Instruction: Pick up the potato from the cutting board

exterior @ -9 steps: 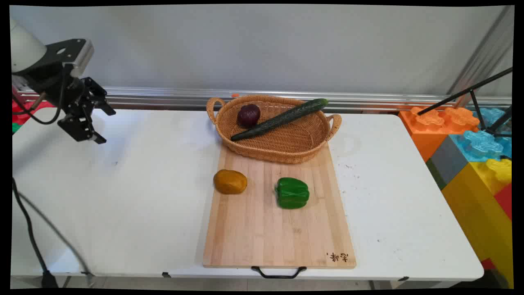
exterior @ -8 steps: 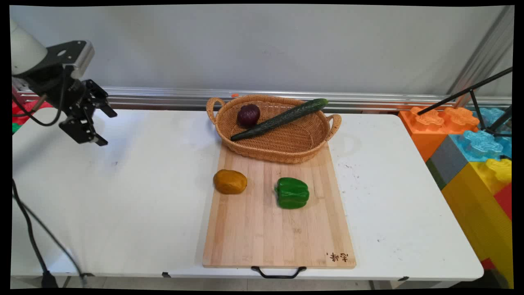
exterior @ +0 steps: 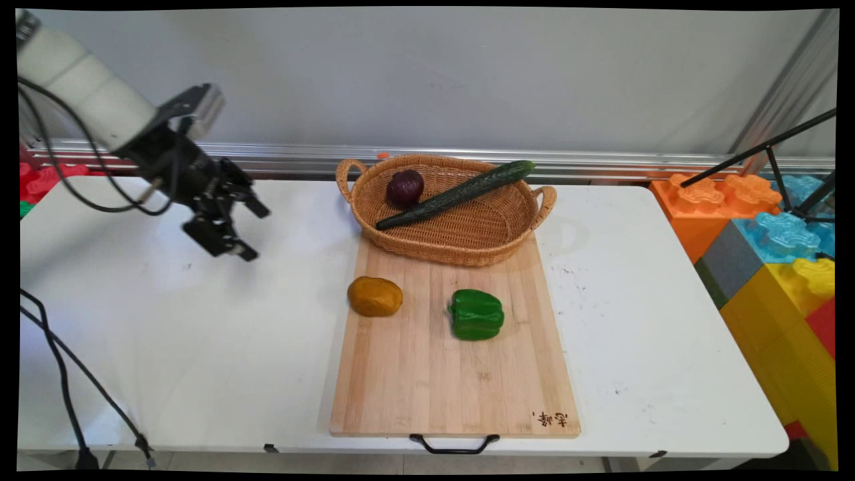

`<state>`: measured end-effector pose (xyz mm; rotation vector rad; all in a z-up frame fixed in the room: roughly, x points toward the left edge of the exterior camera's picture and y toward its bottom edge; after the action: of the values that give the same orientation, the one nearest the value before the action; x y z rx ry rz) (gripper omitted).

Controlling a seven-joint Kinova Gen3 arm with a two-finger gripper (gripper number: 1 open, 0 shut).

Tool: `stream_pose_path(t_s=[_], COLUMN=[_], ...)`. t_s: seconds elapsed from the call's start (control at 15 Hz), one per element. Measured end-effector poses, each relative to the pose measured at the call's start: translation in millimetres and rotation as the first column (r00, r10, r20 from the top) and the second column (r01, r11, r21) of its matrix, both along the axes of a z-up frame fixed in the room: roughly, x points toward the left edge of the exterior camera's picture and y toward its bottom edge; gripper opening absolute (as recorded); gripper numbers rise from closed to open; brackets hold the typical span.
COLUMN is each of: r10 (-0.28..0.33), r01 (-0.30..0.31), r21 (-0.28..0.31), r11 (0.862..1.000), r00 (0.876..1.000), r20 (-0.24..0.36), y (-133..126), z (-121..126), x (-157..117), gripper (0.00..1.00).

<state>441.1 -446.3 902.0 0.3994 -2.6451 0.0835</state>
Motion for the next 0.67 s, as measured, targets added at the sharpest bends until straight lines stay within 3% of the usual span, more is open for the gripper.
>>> stream_pose_path(t_s=[0.67], r10=[-0.045], r01=[0.051], r21=[0.028], r11=[0.998], r00=[0.983], r20=[-0.177], y=[-14], z=[-90], x=[-52], gripper=[1.0])
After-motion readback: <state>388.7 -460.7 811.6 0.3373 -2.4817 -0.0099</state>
